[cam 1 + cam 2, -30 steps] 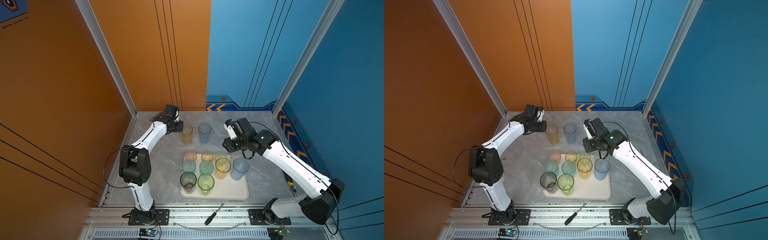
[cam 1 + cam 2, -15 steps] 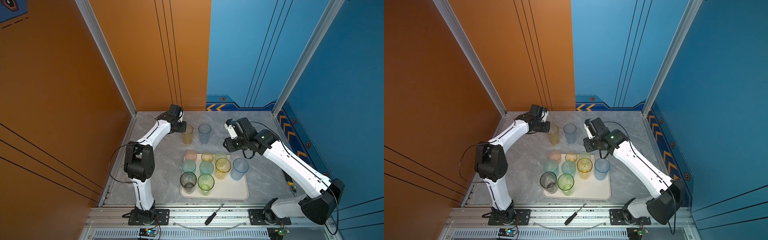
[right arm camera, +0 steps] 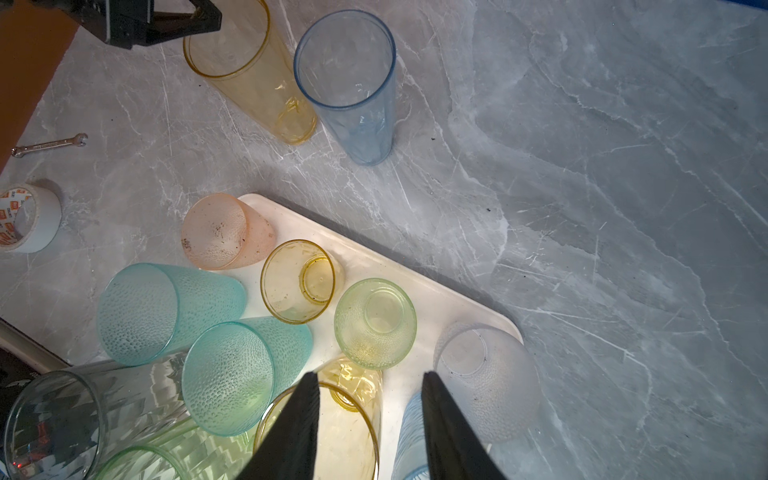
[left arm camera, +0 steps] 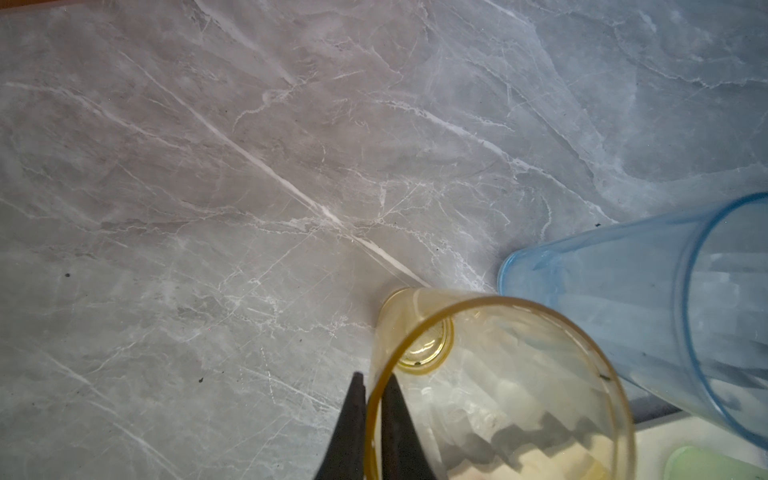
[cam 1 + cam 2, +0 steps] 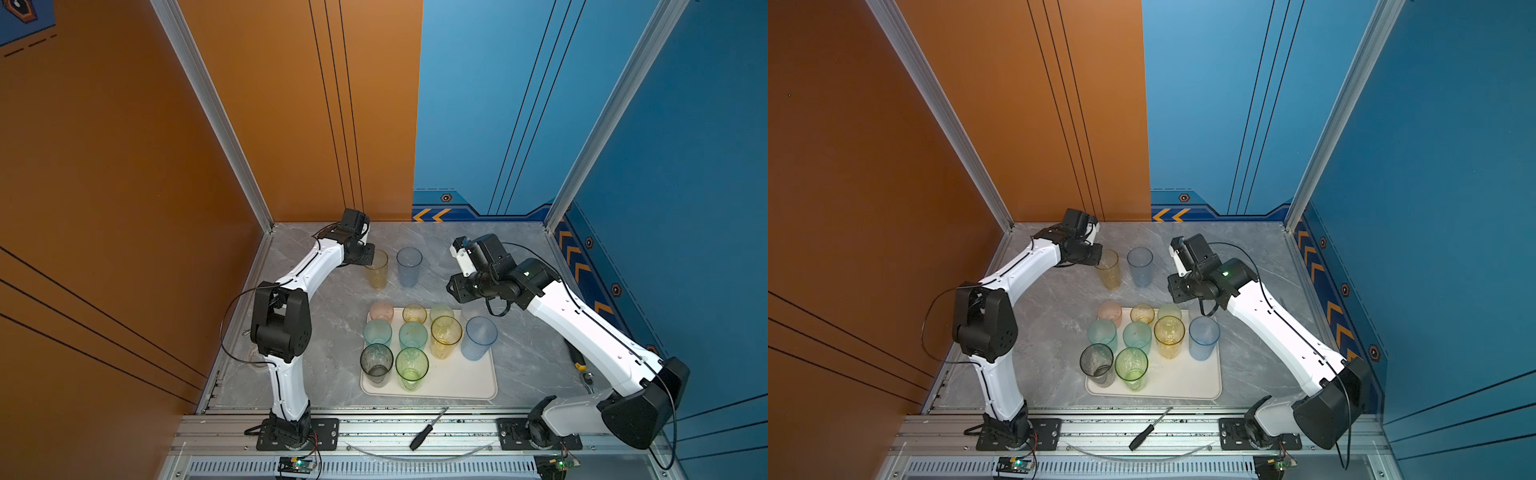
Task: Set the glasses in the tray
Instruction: 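Lower left gripper around the rim of the yellow cup beyond the tray, then close left gripper on the yellow cup and lift it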
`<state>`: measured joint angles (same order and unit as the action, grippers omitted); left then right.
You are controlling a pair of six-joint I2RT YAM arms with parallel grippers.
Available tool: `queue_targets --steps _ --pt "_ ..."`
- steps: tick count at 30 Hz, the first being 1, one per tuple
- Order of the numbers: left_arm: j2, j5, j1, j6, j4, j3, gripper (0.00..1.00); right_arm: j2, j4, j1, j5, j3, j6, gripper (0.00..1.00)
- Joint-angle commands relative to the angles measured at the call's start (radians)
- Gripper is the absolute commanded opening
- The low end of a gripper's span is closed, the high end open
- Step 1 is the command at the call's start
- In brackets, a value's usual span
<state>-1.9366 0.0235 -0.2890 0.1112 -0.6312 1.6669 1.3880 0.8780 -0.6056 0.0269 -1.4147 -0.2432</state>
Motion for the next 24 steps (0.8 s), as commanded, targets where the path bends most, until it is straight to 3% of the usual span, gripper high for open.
queue_targets --steps 1,7,16,24 --pt "-0.008 -0.033 -0.007 -0.015 -0.033 0.023 0.07 -0.018 -0.015 0.007 0.015 0.012 0.004 0.4" --pt "0.08 -0.072 -0.014 -0.03 -0.026 -0.003 0.06 -0.049 -0.044 0.022 0.002 0.058 -0.012 0.4" --pt "0.37 -0.119 -0.036 -0.057 -0.02 -0.061 0.06 -0.145 -0.138 0.095 -0.013 0.176 -0.054 0.4" --pt "0.61 0.02 -0.12 -0.063 -0.108 -0.059 0.07 -0.229 -0.193 0.19 0.013 0.243 -0.106 0.4"
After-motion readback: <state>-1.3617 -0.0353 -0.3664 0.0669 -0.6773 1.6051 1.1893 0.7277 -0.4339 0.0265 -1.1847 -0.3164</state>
